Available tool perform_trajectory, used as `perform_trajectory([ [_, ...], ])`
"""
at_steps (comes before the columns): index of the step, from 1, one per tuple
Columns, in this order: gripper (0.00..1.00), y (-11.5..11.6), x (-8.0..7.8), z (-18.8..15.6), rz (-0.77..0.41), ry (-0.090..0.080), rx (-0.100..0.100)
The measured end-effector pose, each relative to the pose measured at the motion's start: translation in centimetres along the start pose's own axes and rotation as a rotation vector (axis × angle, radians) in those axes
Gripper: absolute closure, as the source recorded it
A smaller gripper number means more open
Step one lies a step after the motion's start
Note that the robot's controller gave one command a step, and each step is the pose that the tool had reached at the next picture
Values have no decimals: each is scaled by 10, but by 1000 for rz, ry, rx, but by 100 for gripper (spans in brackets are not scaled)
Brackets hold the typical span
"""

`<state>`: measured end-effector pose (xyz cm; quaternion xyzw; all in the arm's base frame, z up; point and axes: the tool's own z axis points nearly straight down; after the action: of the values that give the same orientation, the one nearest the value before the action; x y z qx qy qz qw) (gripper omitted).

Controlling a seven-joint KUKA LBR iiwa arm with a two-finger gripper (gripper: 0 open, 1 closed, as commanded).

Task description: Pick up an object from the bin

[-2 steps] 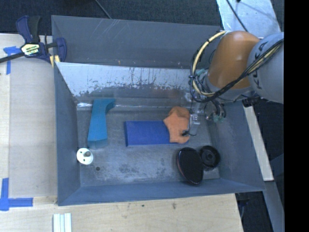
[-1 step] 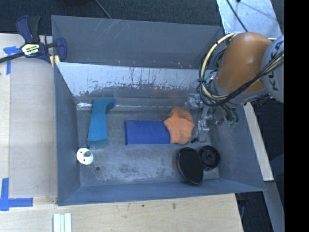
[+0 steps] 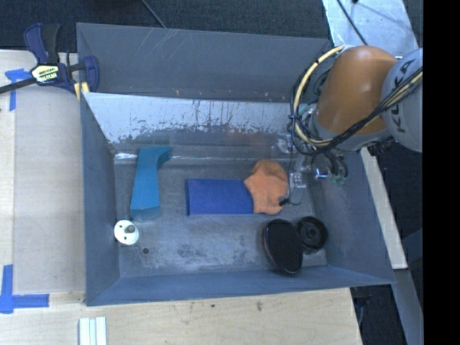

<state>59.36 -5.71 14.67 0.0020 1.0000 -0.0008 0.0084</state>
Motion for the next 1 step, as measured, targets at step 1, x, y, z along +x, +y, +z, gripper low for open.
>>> perform_trajectory([
  [1,100,7,17,63,138,-10,2],
])
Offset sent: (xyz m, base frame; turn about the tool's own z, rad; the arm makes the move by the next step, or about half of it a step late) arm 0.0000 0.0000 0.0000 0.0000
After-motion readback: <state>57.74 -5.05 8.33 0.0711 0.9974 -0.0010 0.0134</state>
